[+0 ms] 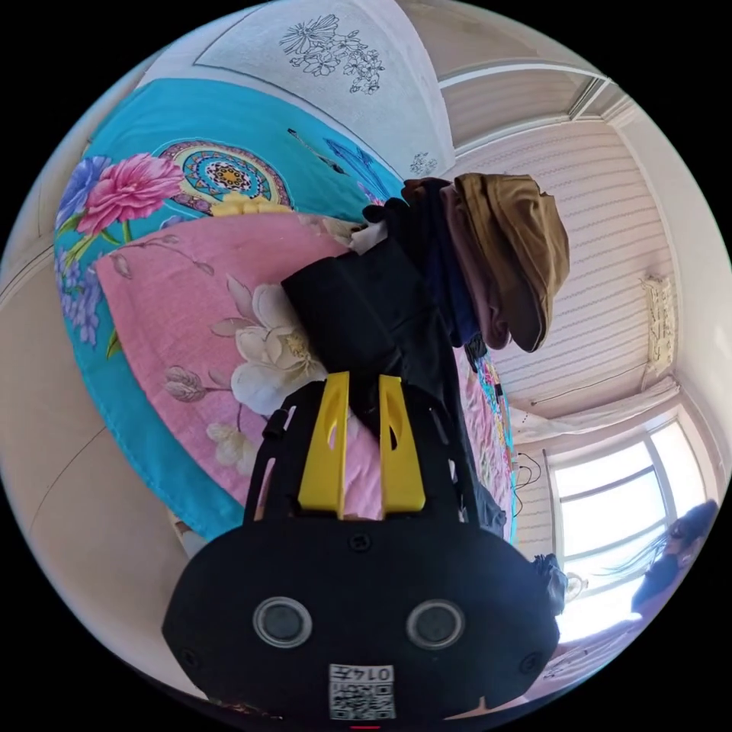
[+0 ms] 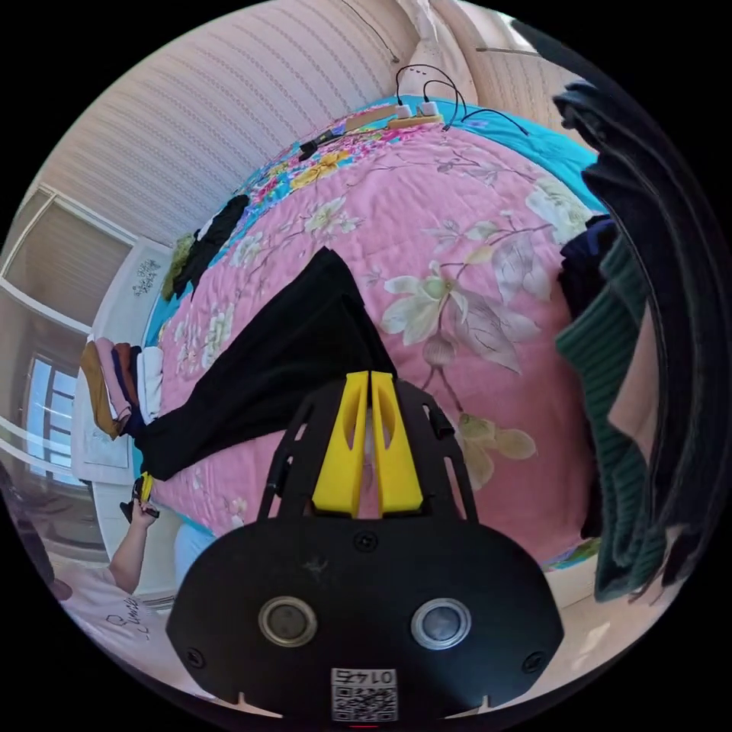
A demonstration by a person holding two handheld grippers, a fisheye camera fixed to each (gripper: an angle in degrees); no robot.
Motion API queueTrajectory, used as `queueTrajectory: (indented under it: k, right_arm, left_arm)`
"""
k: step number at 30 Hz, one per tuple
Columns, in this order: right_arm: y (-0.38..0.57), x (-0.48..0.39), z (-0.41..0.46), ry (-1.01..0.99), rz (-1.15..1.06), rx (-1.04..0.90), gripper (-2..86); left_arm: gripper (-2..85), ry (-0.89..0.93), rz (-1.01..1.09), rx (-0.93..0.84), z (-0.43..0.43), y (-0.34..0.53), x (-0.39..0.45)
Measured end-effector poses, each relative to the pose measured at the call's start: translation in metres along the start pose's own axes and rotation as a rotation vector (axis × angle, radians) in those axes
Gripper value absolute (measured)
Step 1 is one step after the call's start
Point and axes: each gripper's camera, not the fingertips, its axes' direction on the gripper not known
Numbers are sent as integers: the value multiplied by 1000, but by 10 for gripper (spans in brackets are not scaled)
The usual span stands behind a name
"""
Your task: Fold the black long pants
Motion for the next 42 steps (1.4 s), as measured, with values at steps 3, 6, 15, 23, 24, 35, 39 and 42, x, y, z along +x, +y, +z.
queueTrajectory:
  k: [3, 6, 15, 23, 24, 35, 39, 42]
  right_arm:
    - [28, 29, 6, -11, 53, -17, 12]
    - [58, 53, 10, -62, 172, 56, 47]
    - [68, 78, 72, -391, 314, 185, 88]
    - [82, 94, 68, -570, 337, 254, 17]
    - [90, 97, 59, -575, 315, 253, 15]
    - [142, 122, 41, -424, 285, 176, 13]
    - [152, 127, 43, -437, 306, 168, 15]
    - [158, 126, 44, -405, 296, 150, 16]
  left_arm:
    - [87, 23, -6, 4, 5, -2, -2]
    - [102, 44, -12, 13, 9, -3, -3]
    - [51, 49, 1, 11, 46, -14, 3]
    - [-9, 77, 86, 51, 48, -20, 17]
    - [-9, 62, 96, 49, 42, -20, 14]
    - [71, -3, -35, 65, 54, 25, -31]
    - [99, -10, -28, 55, 64, 43, -30]
    - [112, 9, -83, 80, 76, 57, -40]
